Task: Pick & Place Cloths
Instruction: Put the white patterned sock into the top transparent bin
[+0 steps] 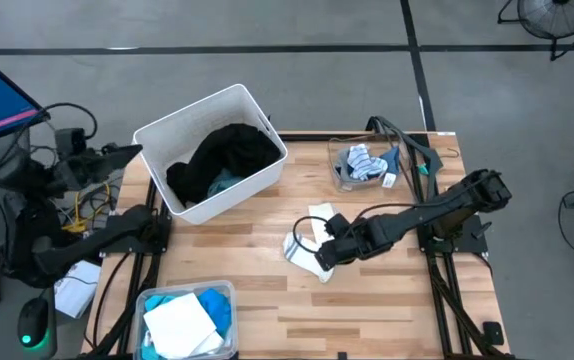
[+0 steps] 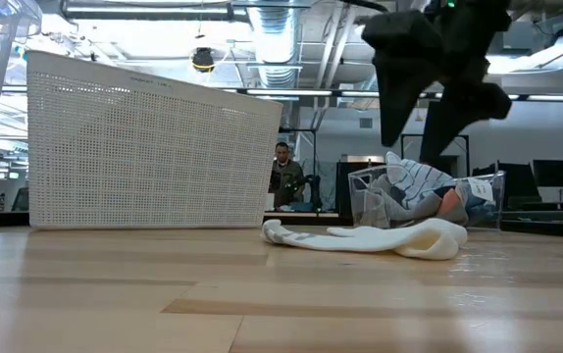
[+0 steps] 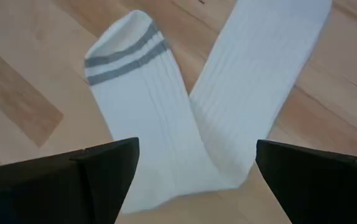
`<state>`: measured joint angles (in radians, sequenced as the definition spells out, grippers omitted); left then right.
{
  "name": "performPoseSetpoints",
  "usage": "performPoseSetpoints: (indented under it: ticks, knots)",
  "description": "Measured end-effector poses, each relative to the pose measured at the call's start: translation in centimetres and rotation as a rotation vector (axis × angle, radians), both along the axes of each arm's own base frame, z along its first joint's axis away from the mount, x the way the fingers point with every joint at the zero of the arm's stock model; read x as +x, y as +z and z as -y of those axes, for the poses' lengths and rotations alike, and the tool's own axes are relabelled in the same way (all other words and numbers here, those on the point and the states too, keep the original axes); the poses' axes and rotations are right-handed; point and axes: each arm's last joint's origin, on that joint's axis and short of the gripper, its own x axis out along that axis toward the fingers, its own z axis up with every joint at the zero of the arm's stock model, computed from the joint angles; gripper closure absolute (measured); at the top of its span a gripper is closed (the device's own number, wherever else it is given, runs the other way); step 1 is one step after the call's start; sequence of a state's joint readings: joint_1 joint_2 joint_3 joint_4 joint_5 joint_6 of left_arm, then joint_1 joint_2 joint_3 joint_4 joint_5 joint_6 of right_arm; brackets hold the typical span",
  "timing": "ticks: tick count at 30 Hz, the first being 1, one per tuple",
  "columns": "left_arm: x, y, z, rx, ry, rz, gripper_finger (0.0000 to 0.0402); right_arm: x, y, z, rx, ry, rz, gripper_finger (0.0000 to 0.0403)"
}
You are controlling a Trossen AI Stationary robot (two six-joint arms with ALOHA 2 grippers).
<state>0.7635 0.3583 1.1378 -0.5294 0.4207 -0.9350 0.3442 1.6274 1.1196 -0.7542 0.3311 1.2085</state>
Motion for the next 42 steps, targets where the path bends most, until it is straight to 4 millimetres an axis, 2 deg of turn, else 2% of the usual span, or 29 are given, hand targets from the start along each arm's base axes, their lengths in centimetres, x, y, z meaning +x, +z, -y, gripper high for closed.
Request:
performPoseSetpoints:
  ticks: [3,10,14,17,21,22,26,28,30,33,36,38,42]
  knots:
    - [-0.2,0.3,0.3,0.016,-0.028,0.028,0.0112,0.6,-1.8,-0.2,-0.026,0.004,-0.027,0.0088]
    - [-0.1,0.3,0.3,0.026,-0.057,0.027,0.0112,2.6,-8.0,-0.8,-0.038,0.048,-0.172,0.0088]
    - [-0.1,0.3,0.3,0.026,-0.056,0.026,0.0112,3.5,-9.1,-1.0,0.019,0.067,-0.212,0.0107]
    - [-0.1,0.3,0.3,0.028,-0.055,0.025,0.0112,3.9,-9.3,-0.9,0.055,0.082,-0.222,0.0179]
    - [-0.1,0.3,0.3,0.051,-0.049,0.018,0.0112,4.2,-8.9,-0.6,0.126,0.110,-0.223,0.0346]
    - [-0.1,0.3,0.3,0.052,-0.049,0.018,0.0112,4.3,-8.6,-0.3,0.131,0.134,-0.223,0.0372]
    - [-0.1,0.3,0.3,0.059,-0.044,0.016,0.0112,4.2,-5.6,2.0,0.100,0.183,-0.242,0.0390]
    - [-0.1,0.3,0.3,0.079,-0.039,0.010,0.0112,4.5,-1.8,3.9,0.026,0.189,-0.153,0.0396]
    - [-0.1,0.3,0.3,0.100,-0.033,0.004,0.0112,3.5,2.5,6.5,-0.060,0.156,-0.102,0.0396]
    - [0.0,0.4,0.2,0.101,-0.023,0.002,0.0112,1.6,7.4,10.5,-0.167,0.096,-0.053,0.0398]
    - [0.3,0.4,-0.1,0.091,-0.014,-0.005,0.0112,-1.8,12.6,14.6,-0.268,0.001,0.014,0.0400]
    - [0.5,0.4,-0.4,0.087,-0.014,-0.013,0.0112,-4.0,14.3,16.9,-0.324,-0.048,-0.002,0.0400]
    - [1.2,0.4,-1.0,0.069,-0.013,-0.034,0.0112,-7.0,15.3,20.2,-0.399,-0.055,-0.088,0.0401]
